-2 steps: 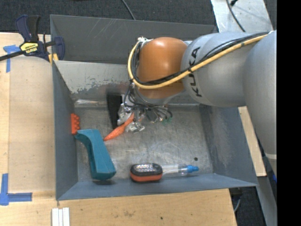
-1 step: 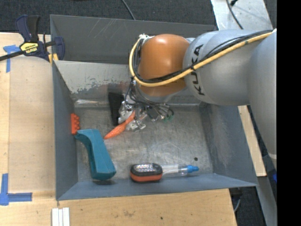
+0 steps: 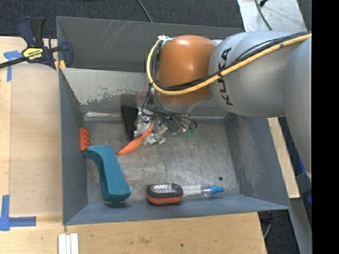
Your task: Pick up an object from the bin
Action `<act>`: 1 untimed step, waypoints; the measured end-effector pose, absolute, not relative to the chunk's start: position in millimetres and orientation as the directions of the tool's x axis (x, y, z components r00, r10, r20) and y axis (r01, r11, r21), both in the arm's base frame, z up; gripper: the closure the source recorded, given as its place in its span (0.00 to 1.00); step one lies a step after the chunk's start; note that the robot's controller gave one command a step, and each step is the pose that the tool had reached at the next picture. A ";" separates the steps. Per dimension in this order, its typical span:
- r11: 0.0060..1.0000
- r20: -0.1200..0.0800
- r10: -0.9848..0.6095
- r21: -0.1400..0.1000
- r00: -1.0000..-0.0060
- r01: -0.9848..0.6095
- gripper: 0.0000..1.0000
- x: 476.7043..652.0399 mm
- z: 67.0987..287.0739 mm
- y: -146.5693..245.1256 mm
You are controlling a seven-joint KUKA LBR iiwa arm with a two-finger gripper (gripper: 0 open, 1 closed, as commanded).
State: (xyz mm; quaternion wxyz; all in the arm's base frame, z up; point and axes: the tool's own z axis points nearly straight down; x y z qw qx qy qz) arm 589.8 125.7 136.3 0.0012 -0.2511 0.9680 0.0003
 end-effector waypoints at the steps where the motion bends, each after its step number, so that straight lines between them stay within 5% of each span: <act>1: 0.874 -0.004 -0.485 -0.001 -0.874 -0.485 1.00 590.5 146.6 125.6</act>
Offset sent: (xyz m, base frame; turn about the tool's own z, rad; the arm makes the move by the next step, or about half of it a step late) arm 0.0000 -0.0002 0.0622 0.0000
